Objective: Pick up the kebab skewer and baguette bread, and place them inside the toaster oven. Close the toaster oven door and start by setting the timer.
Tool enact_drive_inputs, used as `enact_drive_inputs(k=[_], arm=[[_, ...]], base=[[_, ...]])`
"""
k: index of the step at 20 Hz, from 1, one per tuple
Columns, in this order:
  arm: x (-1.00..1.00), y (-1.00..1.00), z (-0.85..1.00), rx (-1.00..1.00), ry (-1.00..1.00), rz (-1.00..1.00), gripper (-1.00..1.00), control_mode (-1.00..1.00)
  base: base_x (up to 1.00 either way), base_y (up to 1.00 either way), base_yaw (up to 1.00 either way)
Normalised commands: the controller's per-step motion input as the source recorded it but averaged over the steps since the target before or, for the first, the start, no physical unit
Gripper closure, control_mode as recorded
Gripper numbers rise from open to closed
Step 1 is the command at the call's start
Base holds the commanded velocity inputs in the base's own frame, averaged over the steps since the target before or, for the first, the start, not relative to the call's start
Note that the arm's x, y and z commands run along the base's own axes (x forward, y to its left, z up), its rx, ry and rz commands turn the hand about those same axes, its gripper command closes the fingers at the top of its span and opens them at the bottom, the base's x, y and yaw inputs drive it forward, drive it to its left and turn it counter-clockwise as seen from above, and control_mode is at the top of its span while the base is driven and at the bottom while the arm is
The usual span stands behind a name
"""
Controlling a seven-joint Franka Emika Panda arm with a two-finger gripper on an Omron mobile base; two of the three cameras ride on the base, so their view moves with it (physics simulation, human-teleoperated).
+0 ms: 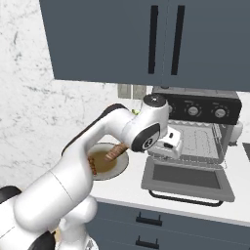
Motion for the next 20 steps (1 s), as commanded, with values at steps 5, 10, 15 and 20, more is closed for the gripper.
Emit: enact_drive_inputs(k=[5, 10, 15, 20], arm=[[0.0, 0.77, 0.0, 0.12, 0.11, 0.01, -1.0, -1.0], [0.05, 0.73, 0.02, 0.11, 0.05, 0.0, -1.0, -1.0], [0.08, 0.64, 0.0, 0.05, 0.03, 0.0, -1.0, -1.0], [0.42, 0.48, -0.21, 0.01, 0.04, 0.05, -1.0, -1.0]], base=[[0.0, 0.0, 0.0], [0.0, 0.0, 0.0], [0.0, 0.0, 0.0], [0.0, 0.0, 0.0]])
